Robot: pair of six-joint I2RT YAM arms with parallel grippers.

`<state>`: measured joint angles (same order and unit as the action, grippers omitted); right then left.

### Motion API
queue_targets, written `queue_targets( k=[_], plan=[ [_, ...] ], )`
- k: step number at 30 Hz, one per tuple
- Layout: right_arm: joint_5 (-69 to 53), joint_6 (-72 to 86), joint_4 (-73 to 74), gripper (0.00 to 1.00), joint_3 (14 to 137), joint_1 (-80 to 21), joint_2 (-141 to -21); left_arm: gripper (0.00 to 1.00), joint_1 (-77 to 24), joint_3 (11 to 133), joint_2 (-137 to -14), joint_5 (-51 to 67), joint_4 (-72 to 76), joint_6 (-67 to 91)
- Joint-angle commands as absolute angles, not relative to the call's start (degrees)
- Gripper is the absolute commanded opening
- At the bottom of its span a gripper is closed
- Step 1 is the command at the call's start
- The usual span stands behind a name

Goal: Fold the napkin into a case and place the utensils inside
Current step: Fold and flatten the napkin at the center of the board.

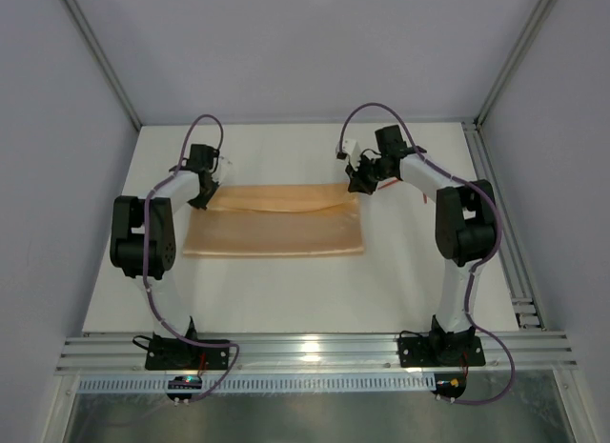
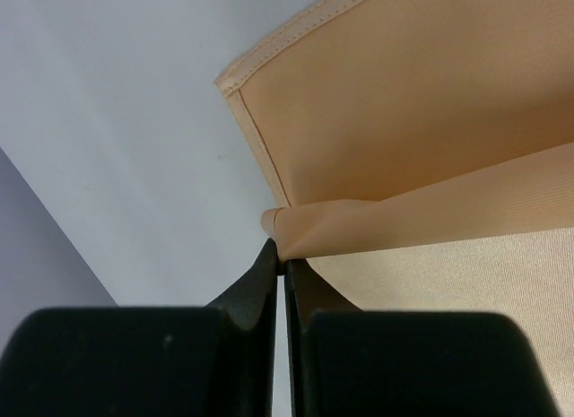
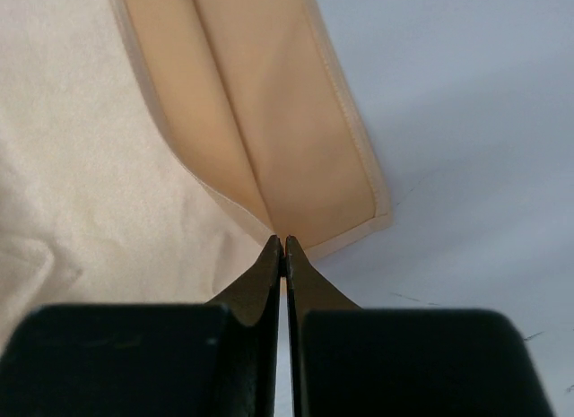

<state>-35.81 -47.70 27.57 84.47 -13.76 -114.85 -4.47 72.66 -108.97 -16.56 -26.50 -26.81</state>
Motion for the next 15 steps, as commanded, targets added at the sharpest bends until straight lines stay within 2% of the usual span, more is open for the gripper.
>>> queue_targets(
  k=[1,5,8,15],
  plan=[
    [-36.65,-40.52,26.54,0.03,89.03,-13.45,-116.36,0.02,-4.13,75.58,-107.84,-18.46,-25.93,-26.63],
    [-34.81,-37.71,26.89,0.03,90.52,-13.10,-118.82,0.04,-4.13,76.29,-109.60,-18.72,-25.84,-26.46],
    [-33.40,-35.51,27.86,0.03,92.45,-12.83,-120.23,0.17,-4.13,76.81,-110.65,-19.25,-25.66,-26.19],
    [-30.41,-31.73,29.27,0.03,96.85,-12.30,-123.75,0.28,-4.13,77.69,-111.97,-20.31,-22.68,-25.14]
  ],
)
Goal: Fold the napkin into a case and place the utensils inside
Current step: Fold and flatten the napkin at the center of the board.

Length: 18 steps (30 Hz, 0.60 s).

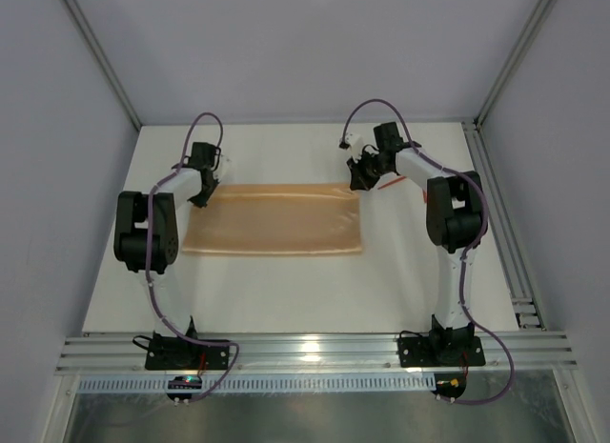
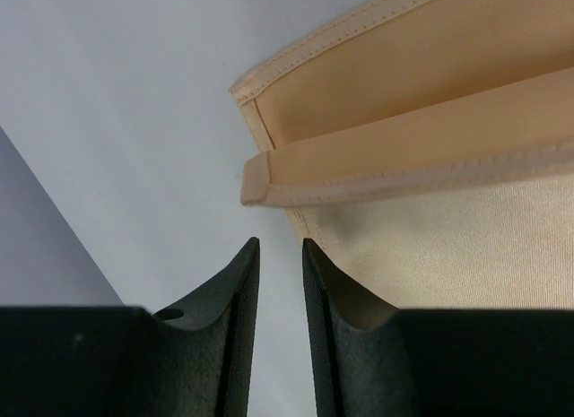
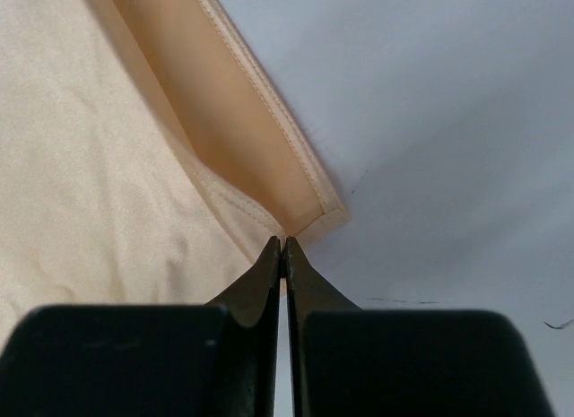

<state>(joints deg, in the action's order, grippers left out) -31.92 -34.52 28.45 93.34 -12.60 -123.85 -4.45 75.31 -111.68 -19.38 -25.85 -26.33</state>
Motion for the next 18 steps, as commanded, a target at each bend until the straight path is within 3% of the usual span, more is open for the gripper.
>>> queue_targets(
  k=[1,9,18],
  plan=[
    [-30.41,-31.73,29.62,0.04,97.12,-12.30,-124.01,0.28,-4.13,78.04,-112.32,-20.13,-22.41,-25.05],
    [-28.92,-30.41,31.90,0.13,101.69,-12.22,-126.47,0.31,-4.13,79.72,-113.47,-19.86,-22.41,-24.35],
    [-29.27,-30.94,33.40,0.07,104.59,-12.22,-127.61,0.32,-4.13,77.87,-109.87,-18.55,-25.13,-23.64]
  ],
)
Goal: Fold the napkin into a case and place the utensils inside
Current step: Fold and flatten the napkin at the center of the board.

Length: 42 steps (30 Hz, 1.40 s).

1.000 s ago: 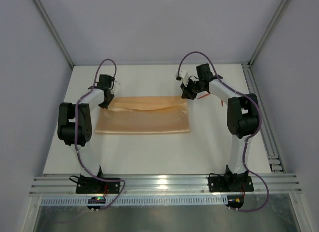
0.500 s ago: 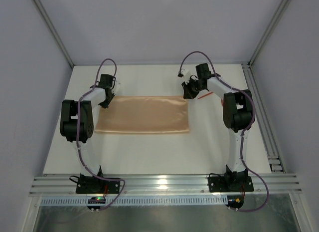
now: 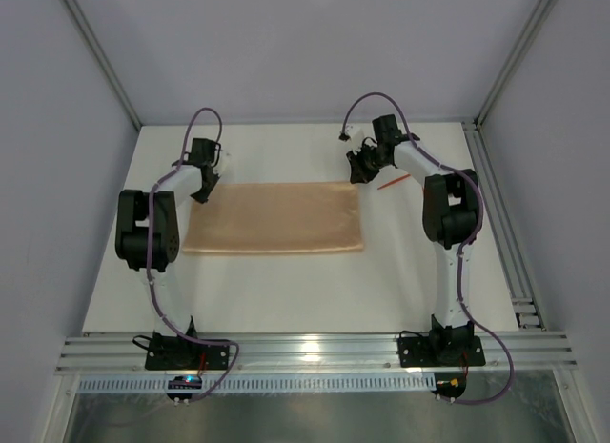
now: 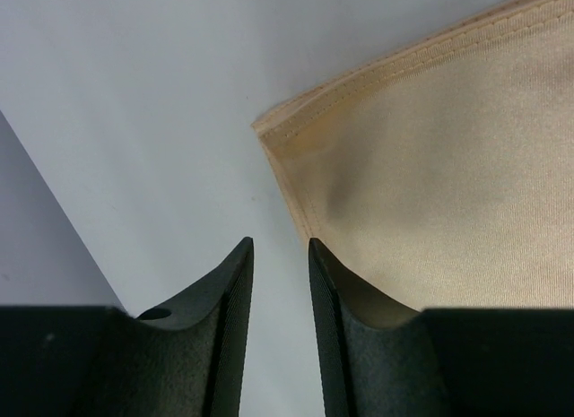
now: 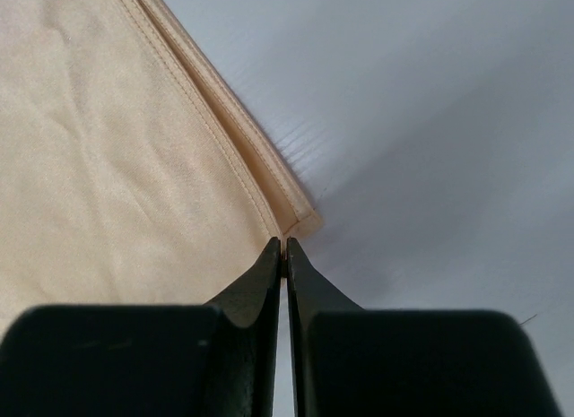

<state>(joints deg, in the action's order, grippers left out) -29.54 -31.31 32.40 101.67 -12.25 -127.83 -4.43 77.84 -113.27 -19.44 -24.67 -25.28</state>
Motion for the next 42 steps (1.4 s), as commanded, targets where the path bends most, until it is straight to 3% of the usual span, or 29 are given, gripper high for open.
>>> queue_targets(
  k=[1,8,14,20,25,26,28,32,33,38,42],
  plan=[
    [-29.27,-31.02,33.66,0.07,104.85,-12.30,-127.70,0.34,-4.13,77.87,-109.78,-18.54,-25.31,-23.56],
    [-29.27,-31.29,34.10,0.05,105.12,-12.22,-128.23,0.45,-3.08,79.35,-111.53,-16.03,-23.99,-22.25],
    [-29.09,-28.23,36.38,0.04,107.57,-12.22,-128.49,0.37,2.99,87.36,-114.34,-2.12,-29.09,-14.51],
    [-29.01,-21.72,39.63,0.04,110.21,-12.22,-129.99,0.44,2.90,90.62,-118.82,-0.79,-33.22,-11.60],
    [-27.42,-18.73,39.29,0.06,110.83,-12.13,-130.69,0.40,2.90,88.60,-118.66,-1.49,-32.69,-9.49],
    [-27.07,-17.94,38.77,0.09,110.92,-12.13,-130.87,0.38,2.90,88.07,-117.87,-1.15,-33.13,-9.23],
    [-26.72,-14.53,37.80,0.35,110.57,-12.04,-130.87,0.37,3.08,85.80,-114.45,-0.97,-33.66,-9.32],
    [-24.35,-6.00,34.65,0.54,109.60,-11.34,-129.82,0.38,3.51,80.17,-107.33,-0.18,-36.64,-10.81],
    [-23.56,-3.71,32.80,0.63,107.08,-10.99,-127.64,0.39,3.78,77.55,-104.70,-0.18,-38.56,-11.16],
    [-17.49,8.24,18.93,0.71,91.87,-10.11,-114.63,0.42,4.57,70.06,-98.27,-0.18,-42.62,-14.41],
    [-16.00,10.54,18.20,0.74,79.85,-10.20,-105.93,0.43,6.50,65.49,-94.84,2.46,-44.29,-15.38]
  ],
)
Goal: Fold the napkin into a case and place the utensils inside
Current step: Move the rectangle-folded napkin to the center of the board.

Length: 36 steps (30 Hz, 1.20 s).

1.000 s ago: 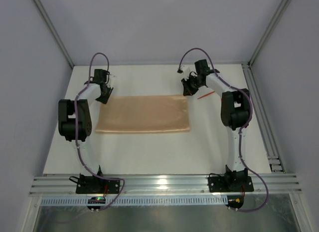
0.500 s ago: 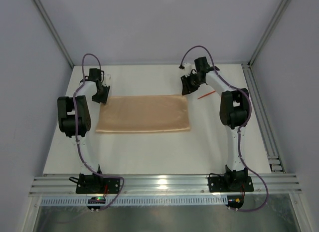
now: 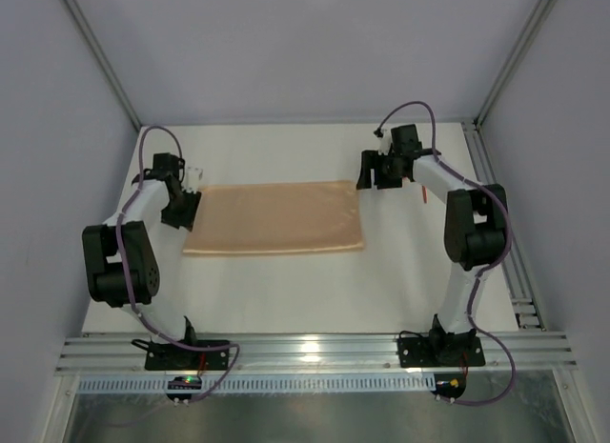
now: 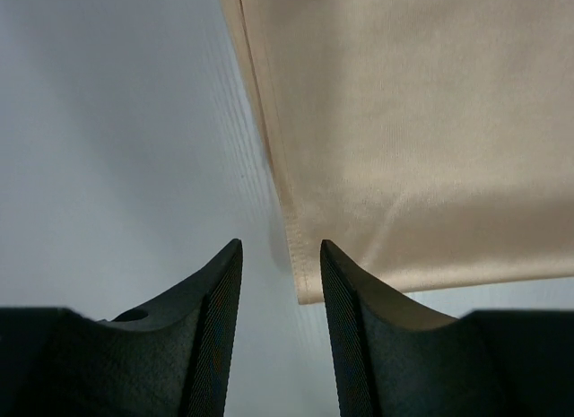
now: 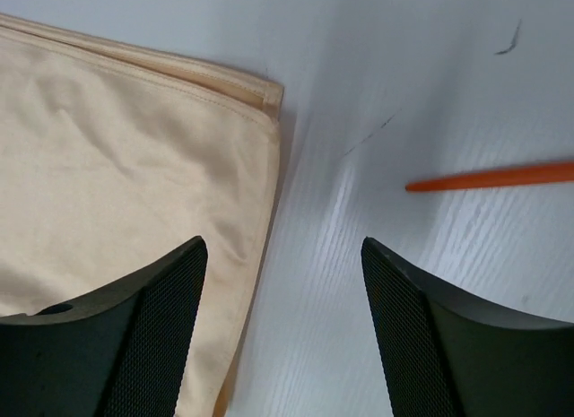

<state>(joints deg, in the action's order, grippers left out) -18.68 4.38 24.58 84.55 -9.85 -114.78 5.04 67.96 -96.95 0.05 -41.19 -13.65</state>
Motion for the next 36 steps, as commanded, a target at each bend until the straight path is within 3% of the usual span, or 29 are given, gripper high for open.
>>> queue_targets(
  k=[1,8,14,18,22,25,26,30,36],
  plan=[
    [-16.00,11.24,17.58,0.74,77.11,-10.11,-102.51,0.43,6.50,64.87,-94.57,2.81,-44.91,-15.38],
    [-17.48,16.78,11.79,0.67,55.84,-11.07,-92.12,0.32,6.50,61.88,-95.54,5.10,-44.91,-14.68],
    [-22.50,19.60,8.88,0.64,50.36,-12.92,-92.46,0.19,6.59,60.12,-95.98,4.57,-43.95,-14.15],
    [-25.40,21.97,5.90,0.63,46.77,-13.53,-92.55,0.02,6.50,58.28,-95.54,4.39,-43.68,-14.41],
    [-26.81,23.11,3.96,0.61,45.44,-15.46,-92.55,0.00,6.59,57.39,-94.14,4.04,-43.77,-15.03],
    [-27.59,23.03,3.60,0.37,45.70,-16.43,-94.39,0.00,6.50,56.87,-92.56,3.34,-44.03,-15.99],
    [-27.86,23.11,3.43,0.23,45.44,-16.44,-94.66,0.00,6.59,56.69,-92.03,2.73,-44.21,-16.43],
    [-28.04,23.12,4.13,0.04,43.34,-16.35,-93.70,0.00,6.59,54.94,-88.34,0.71,-44.91,-19.24],
    [-27.86,23.82,5.27,0.03,39.38,-18.98,-91.15,0.00,6.59,51.16,-87.89,-1.84,-45.53,-24.17]
  ],
)
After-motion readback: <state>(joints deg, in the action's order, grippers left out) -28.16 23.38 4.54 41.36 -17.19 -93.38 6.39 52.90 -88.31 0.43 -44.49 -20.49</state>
